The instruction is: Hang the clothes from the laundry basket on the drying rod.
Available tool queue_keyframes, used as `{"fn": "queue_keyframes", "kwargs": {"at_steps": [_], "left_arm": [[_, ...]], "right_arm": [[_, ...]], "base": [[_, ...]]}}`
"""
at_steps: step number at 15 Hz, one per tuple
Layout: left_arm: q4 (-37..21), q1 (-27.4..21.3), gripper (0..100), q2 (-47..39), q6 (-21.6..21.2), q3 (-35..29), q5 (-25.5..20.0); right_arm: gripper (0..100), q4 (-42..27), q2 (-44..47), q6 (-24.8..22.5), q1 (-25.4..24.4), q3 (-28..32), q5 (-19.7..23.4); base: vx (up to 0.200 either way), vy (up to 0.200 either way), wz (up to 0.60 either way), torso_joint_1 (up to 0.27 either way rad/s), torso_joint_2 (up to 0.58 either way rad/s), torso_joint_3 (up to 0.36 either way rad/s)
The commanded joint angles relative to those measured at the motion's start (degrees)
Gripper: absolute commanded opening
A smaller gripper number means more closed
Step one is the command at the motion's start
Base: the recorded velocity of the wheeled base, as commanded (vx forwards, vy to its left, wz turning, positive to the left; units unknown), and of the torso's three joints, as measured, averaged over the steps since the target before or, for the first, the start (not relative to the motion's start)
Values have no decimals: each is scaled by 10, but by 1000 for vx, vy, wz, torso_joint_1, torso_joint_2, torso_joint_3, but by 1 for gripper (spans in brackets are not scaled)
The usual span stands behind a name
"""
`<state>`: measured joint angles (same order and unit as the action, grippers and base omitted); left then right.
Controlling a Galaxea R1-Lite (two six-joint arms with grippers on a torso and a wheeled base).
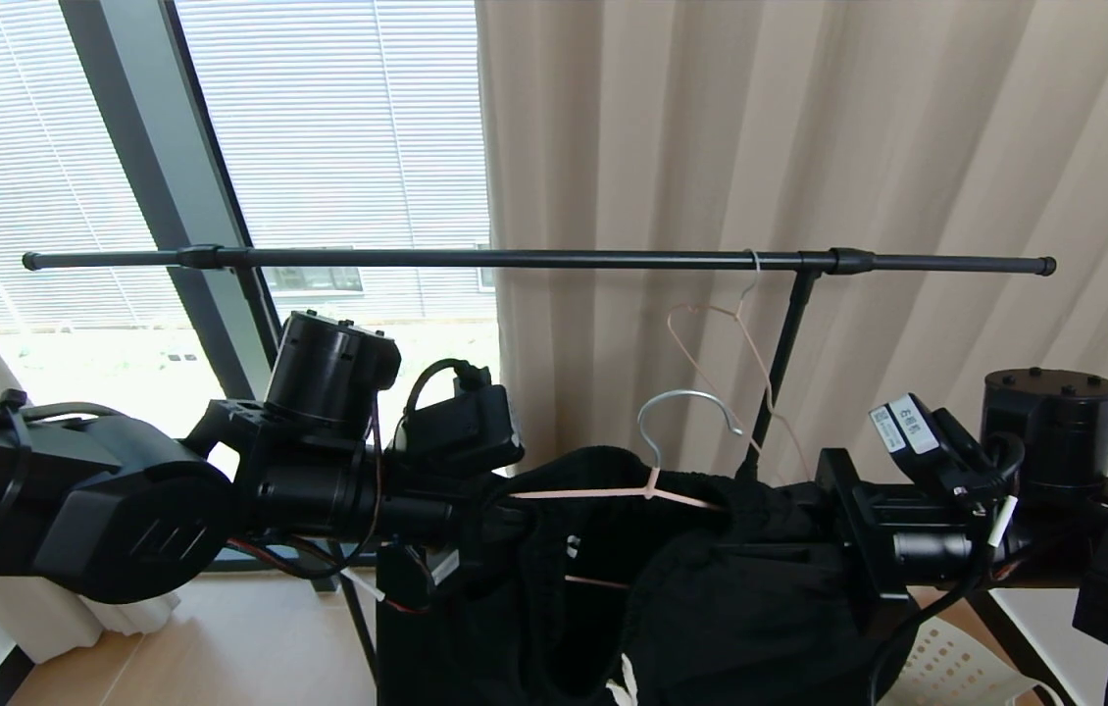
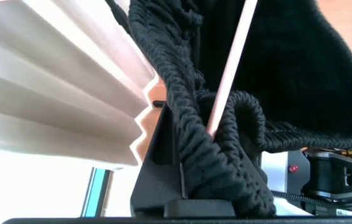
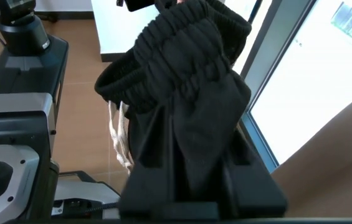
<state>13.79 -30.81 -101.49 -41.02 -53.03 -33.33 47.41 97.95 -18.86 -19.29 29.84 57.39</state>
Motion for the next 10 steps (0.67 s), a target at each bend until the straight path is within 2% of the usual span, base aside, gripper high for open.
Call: {"fn": "queue_keyframes", "kwargs": {"at_steps": [1,5,8,10], "left_arm": [[12,2,0,2,1,2,0],[27,22,0,14,2,14,0],[28,30,0,23,2,18,1],[28,36,0,32,2,22,2]], "right_arm": [[100,0,0,-1,7,0,-1],[100,3,-2,-3,48,3,2],[100,40,1,-3,57,-4,2],[100,41,-2,-3,65,-4,4]], "base": [[0,0,0,0,0,0],[0,0,0,0,0,0],[0,0,0,0,0,0],[0,0,0,0,0,0]]}}
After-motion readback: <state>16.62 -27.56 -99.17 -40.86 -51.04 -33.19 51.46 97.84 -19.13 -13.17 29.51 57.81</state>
